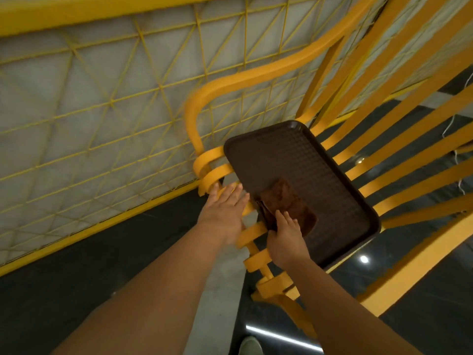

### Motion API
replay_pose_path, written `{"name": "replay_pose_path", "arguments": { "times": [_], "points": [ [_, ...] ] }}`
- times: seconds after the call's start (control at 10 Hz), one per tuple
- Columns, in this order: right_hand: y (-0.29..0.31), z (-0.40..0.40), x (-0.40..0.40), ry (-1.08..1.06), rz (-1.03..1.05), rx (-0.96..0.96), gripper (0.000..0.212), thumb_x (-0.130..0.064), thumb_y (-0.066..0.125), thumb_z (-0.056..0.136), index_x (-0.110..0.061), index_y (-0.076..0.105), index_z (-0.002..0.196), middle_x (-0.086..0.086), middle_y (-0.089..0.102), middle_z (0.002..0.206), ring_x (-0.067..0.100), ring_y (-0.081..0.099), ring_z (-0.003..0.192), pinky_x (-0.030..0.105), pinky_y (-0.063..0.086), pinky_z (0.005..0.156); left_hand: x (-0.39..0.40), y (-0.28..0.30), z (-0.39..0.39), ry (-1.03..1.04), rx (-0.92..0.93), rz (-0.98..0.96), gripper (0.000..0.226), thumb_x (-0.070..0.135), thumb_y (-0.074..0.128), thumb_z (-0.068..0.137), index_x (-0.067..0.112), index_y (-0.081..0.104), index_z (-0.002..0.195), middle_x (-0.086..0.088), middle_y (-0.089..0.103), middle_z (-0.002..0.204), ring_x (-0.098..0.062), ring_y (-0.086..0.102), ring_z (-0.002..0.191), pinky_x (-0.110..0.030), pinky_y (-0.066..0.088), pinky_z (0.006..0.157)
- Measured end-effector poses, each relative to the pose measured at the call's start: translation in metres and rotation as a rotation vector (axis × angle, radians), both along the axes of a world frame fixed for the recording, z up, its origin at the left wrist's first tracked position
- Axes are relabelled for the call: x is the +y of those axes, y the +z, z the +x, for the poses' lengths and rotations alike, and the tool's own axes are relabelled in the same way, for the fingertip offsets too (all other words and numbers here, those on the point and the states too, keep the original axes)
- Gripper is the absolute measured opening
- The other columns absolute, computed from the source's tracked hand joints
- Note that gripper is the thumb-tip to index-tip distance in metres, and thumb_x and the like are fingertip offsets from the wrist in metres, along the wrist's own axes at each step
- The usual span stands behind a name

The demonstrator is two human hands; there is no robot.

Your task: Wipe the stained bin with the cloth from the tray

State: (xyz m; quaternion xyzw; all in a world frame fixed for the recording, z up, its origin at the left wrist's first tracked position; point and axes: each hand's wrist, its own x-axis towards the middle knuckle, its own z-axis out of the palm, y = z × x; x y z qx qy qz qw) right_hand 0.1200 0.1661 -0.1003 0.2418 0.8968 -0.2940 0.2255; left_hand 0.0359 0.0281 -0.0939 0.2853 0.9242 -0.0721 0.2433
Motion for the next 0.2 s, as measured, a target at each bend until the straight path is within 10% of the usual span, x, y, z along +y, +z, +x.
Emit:
{"name": "replay_pose_path", "arguments": {
  "times": [0.2],
  "points": [
    [0.038, -0.005, -0.066, 0.209, 0.015, -0.061, 0.053, -0.029, 0.035, 0.1, -0.018, 0.023, 0.15, 0.012, 0.007, 0.161, 0.032, 0.0, 0.148, 0.042, 0.01, 0.119, -0.094, 0.076, 0.004, 0.163, -0.024, -0.034, 0.063, 0.029, 0.034, 0.103, 0.021, 0.001, 0.156, -0.002, -0.015, 0.163, -0.022, -0.014, 0.15, -0.048, -0.009, 0.12]
  ]
}}
